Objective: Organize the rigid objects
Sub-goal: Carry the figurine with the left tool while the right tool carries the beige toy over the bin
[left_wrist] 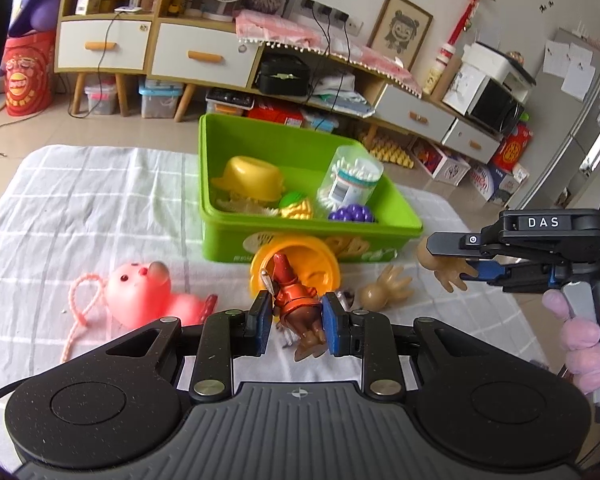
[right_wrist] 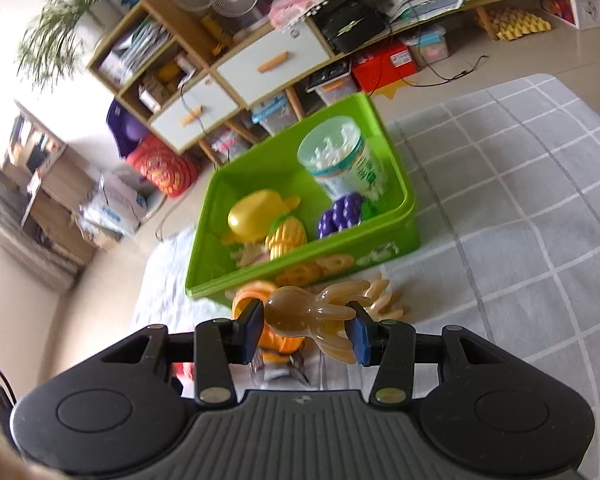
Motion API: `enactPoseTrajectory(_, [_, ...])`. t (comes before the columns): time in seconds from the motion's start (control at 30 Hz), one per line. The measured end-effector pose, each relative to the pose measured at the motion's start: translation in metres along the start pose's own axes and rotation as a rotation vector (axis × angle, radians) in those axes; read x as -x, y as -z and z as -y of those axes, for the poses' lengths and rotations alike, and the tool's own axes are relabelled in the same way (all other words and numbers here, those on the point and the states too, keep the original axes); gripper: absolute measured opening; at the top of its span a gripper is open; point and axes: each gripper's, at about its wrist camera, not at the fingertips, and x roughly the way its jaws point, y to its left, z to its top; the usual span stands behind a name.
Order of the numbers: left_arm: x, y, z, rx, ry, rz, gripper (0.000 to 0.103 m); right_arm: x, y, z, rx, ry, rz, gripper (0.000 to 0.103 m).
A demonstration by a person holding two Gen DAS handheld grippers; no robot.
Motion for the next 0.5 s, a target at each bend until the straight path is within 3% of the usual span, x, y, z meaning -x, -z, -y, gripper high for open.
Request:
enactPoseTrajectory(0.23, [0.000, -0.018, -0.002, 0.064, -0.010, 0.083, 0.031, 0.003, -0.012, 0.011, -0.064, -0.026, 0.063, 0.025])
enactPoseTrajectory(0.5, [-0.038, -0.048, 0.004, 0.119, -0.021, 0.147, 0.031, -0.018, -0.028, 0.007, -0.097, -0.073, 0.136, 0.025])
